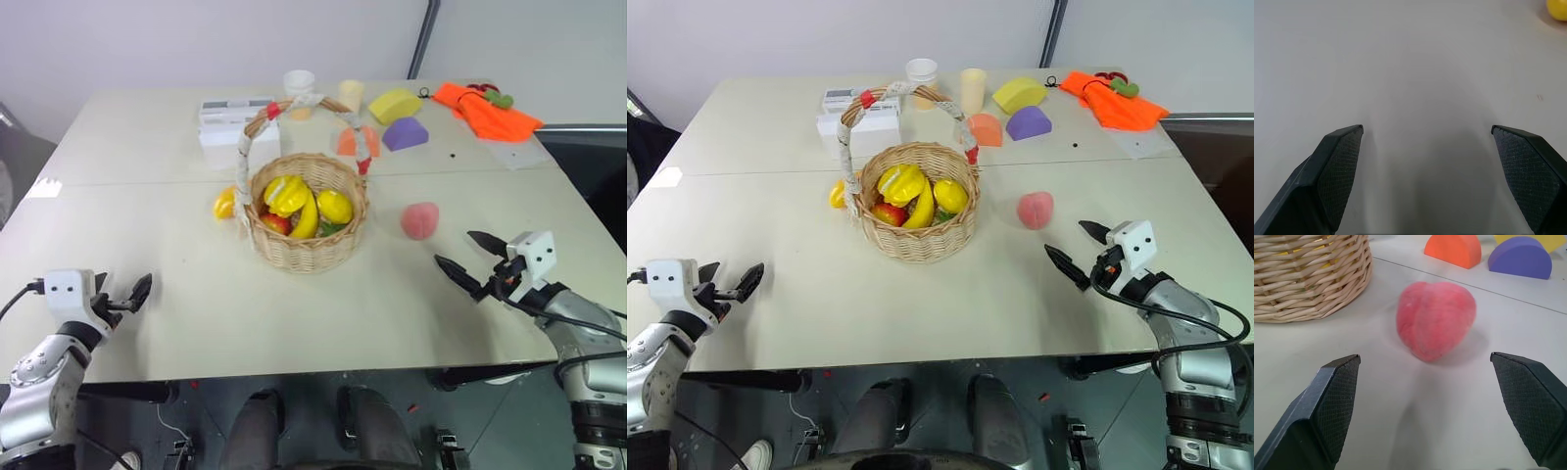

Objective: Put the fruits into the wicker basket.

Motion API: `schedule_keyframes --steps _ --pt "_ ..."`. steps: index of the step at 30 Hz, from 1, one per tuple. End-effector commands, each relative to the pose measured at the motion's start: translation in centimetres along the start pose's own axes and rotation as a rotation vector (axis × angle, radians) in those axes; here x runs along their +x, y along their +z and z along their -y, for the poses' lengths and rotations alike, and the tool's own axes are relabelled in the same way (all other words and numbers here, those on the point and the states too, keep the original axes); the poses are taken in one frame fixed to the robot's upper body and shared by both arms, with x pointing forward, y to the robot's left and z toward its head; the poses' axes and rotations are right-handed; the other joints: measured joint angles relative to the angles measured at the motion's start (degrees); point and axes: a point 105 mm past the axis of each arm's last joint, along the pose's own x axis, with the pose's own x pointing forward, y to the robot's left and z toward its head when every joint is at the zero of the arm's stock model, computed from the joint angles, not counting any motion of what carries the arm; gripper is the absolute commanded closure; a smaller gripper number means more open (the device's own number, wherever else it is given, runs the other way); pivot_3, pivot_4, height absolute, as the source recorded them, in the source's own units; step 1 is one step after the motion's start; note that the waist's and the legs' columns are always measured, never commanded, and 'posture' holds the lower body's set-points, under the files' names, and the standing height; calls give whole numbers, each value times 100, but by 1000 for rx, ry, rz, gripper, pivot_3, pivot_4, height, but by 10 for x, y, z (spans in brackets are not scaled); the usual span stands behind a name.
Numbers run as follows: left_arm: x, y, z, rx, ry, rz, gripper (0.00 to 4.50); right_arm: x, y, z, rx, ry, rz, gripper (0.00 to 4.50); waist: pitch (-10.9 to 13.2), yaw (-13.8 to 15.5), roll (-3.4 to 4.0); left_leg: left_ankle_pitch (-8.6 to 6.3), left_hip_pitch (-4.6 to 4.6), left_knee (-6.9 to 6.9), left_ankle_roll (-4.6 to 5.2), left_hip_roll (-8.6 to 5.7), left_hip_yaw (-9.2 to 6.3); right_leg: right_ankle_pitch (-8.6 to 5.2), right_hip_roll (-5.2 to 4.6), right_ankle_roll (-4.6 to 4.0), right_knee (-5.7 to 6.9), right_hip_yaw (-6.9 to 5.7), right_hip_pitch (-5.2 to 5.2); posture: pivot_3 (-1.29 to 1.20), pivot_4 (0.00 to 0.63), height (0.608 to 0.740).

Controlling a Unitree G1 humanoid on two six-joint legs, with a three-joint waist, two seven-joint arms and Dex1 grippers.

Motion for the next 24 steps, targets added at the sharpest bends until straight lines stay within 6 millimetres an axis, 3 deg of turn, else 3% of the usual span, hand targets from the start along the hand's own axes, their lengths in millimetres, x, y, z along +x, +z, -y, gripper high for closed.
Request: schedule_keyframes --steps 1,17,24 --pt "-2 10 -4 40 27 33 0 -3 6 3 -28 -13 26 58 0 -4 0 0 0 0 0 0 1 0 0 0 0 0 0 0 150 740" --pt "14 24 19 -42 -53 92 0 7 7 2 -46 -32 53 58 0 -11 0 0 1 1 1 -1 2 4 5 -4 3 1 1 0 150 740" --pt "52 44 60 55 -184 86 0 12 23 -7 -77 29 82 58 0 60 -1 1 1 11 1 -13 3 5 7 -4 7 0 7 0 150 740"
